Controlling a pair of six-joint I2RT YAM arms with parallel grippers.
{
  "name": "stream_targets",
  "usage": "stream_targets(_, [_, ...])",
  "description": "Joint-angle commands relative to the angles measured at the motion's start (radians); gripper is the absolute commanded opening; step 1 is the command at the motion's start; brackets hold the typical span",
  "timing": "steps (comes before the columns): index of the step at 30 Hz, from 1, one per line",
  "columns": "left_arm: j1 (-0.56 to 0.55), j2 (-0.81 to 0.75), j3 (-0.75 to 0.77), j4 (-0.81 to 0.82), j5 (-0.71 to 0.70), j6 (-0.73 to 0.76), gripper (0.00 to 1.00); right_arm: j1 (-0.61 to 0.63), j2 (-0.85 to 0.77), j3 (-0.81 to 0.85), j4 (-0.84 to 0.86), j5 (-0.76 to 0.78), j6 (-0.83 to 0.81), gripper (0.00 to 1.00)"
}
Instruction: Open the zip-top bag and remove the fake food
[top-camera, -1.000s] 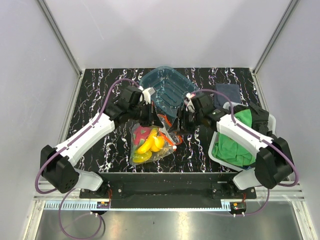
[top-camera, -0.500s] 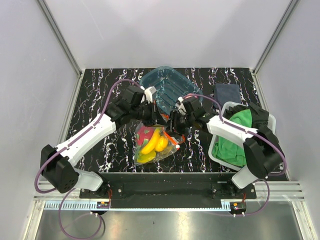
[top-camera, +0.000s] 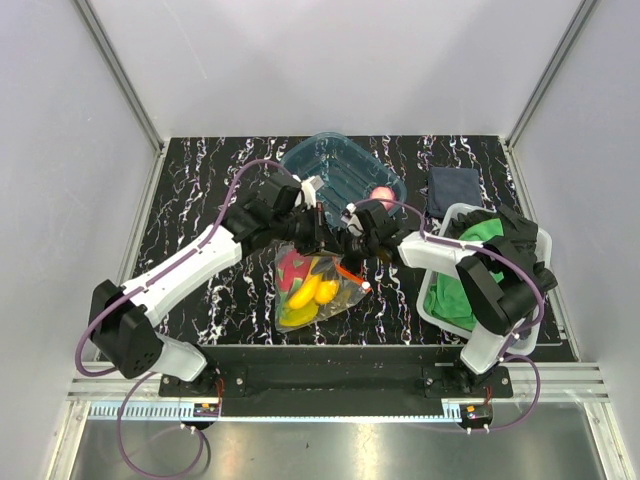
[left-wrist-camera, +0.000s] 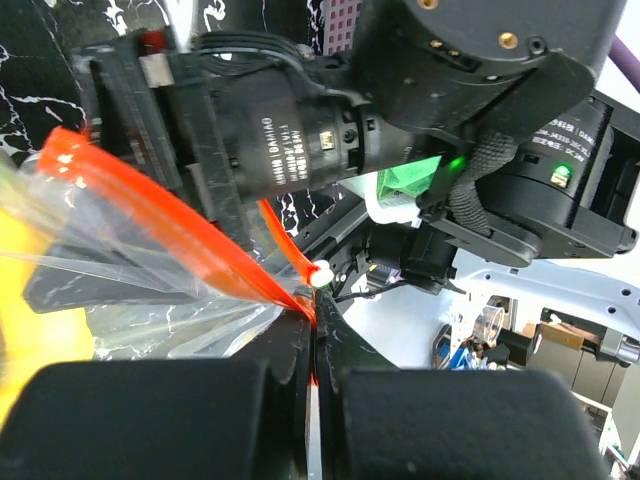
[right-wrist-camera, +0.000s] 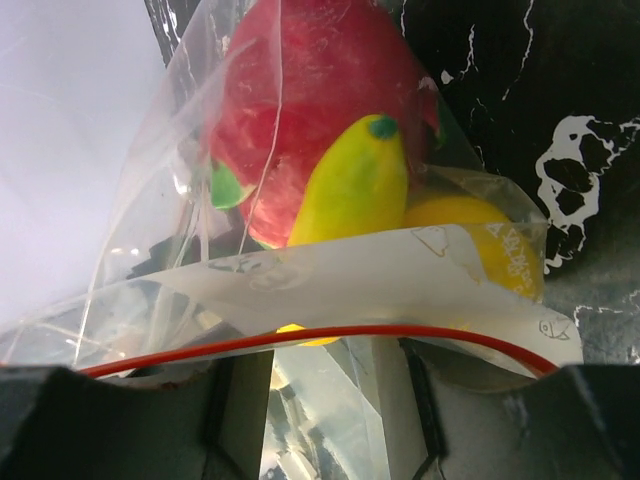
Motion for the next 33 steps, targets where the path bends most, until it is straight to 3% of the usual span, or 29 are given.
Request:
stream_targets(1, [-0.021,-0.002,0.052,0.077,0.013,-0.015,0.0,0.022,0.03,-0.001,0.063,-0.008,0.014,0.5])
stream_targets(13, [-0.024,-0.057,-0.002,0.077,-0.013,-0.018,0.0,0.026,0.05,0.015,0.045,0.023,-0.044,0.51])
stream_targets(16, [-0.024,-0.08,-0.027,0.075,-0.032,-0.018,0.0,0.031,0.044,0.018,0.045,0.024,-0.075,0.42])
stream_targets(17, [-0.024,-0.094,-0.033,0.074,-0.041,-0.016,0.0,0.035,0.033,0.019,0.013,0.024,-0.086,0.36])
stream_targets(18, [-0.022,-0.103,-0.039,0.071,-0.058,-0.016,0.0,0.041,0.022,0.024,0.005,0.024,-0.113,0.25])
stream_targets(22, [-0.019,-0.134,-0.062,0.055,-0.096,-0.013,0.0,0.066,-0.045,0.019,-0.055,0.029,-0.178,0.05])
stream_targets(25, [-0.01,-0.148,-0.059,0.048,-0.113,-0.004,0.0,0.084,-0.109,0.012,-0.105,0.035,-0.225,0.0])
stream_targets(33, [0.019,-0.171,-0.051,0.022,-0.134,0.02,0.0,0.088,-0.304,0.013,-0.213,0.092,-0.302,0.0])
